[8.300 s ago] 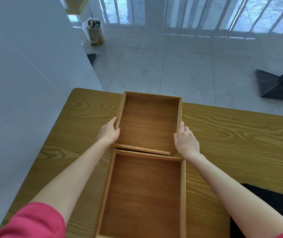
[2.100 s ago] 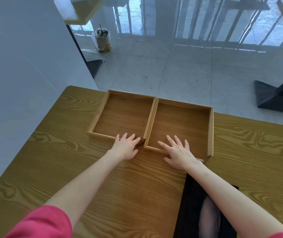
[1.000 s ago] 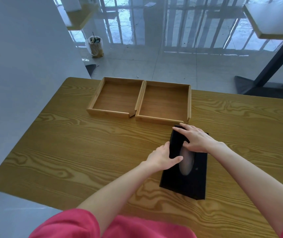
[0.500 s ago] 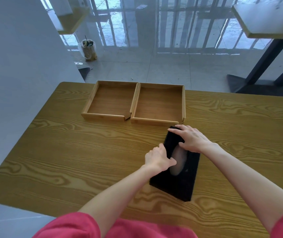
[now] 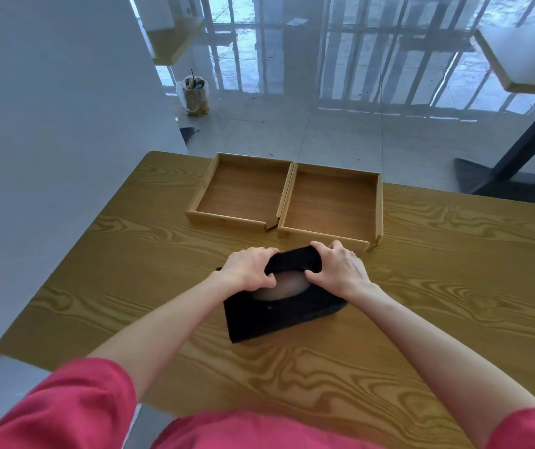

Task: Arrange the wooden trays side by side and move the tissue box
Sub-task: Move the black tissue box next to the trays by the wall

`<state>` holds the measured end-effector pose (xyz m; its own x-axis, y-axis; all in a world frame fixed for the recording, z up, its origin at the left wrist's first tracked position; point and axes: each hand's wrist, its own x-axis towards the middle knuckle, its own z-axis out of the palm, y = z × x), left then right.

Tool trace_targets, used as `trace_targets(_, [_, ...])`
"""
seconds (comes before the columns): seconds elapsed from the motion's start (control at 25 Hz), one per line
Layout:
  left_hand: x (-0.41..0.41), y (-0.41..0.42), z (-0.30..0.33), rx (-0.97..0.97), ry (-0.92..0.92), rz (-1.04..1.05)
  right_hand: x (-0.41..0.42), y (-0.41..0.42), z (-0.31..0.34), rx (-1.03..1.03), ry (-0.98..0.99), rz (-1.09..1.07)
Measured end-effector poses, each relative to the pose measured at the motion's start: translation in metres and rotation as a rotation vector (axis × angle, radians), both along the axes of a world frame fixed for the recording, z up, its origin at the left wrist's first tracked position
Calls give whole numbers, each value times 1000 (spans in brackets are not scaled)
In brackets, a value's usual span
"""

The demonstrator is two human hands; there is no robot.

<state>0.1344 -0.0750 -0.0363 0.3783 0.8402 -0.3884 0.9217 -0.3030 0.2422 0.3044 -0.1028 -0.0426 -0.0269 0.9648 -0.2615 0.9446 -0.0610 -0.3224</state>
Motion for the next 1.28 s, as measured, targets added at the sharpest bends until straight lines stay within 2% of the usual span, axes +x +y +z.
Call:
trace_targets(0.24, [-31, 10, -15, 39, 51, -12, -41, 2, -13, 17, -16, -105])
trace_targets(0.48, [-39, 5, -27, 82, -81, 40, -43, 2, -21, 20, 2, -132])
trace_targets(0.6, [-48, -4, -31, 111, -169, 149, -35, -5, -23, 14, 123, -139])
trace_targets(0.8, [-76, -41, -45, 60, -202, 321, -20, -29, -30, -83, 393, -70])
trace_targets(0.92, [-89, -63, -53, -42, -364, 460, -20, -46, -39, -142, 488, -73])
trace_targets(1.04, [-91, -76, -56, -121, -523, 511, -22, -53, -44, -145, 546, -106])
trace_targets(1.28, [-96, -78, -58, -104, -553, 519, -29, -57, -47, -69, 531, -166])
